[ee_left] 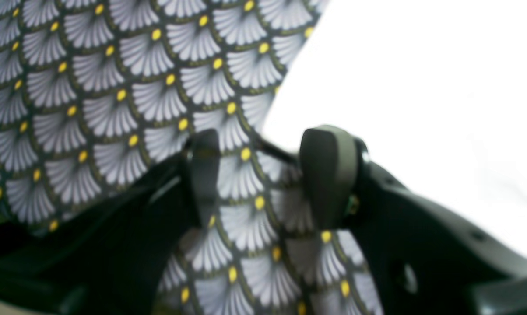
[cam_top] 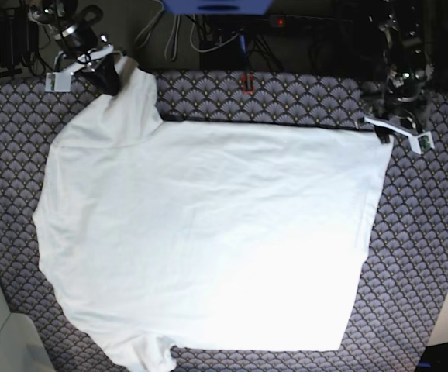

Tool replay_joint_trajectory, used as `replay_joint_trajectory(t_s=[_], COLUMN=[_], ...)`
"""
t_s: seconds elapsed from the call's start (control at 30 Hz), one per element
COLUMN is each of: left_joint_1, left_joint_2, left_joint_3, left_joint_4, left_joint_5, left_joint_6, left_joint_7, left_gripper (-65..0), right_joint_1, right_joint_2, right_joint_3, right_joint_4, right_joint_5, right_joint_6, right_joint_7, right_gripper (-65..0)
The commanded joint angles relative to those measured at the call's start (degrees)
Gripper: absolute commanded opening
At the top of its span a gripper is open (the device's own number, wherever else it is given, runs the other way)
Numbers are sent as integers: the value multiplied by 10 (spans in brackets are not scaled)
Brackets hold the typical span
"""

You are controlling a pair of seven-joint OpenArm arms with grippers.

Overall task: Fold the T-shirt properly
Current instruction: 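Grasp the shirt's shoulder edges with the right and left grippers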

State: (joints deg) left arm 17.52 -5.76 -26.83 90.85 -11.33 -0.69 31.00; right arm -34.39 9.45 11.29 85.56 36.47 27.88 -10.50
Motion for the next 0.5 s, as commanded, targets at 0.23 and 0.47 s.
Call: replay_joint_trajectory(t_s=[0.23, 0.47], left_joint_1=[-30, -40], left_joint_2=[-6, -2], left_joint_3=[1, 1], left_joint_4=[-18, -32], left_joint_5=[-4, -8], left_joint_6=[-1, -1], left_joint_7=[-12, -10], left_gripper=[-318, -318], right_joint_1=[-7, -7], right_joint_2=[11, 11], right_joint_3=[-2, -2], right_joint_4=[-6, -6], right_joint_5=[-31, -31], right_joint_6=[-27, -27], right_joint_7=[-42, -42], right_gripper=[-650, -650])
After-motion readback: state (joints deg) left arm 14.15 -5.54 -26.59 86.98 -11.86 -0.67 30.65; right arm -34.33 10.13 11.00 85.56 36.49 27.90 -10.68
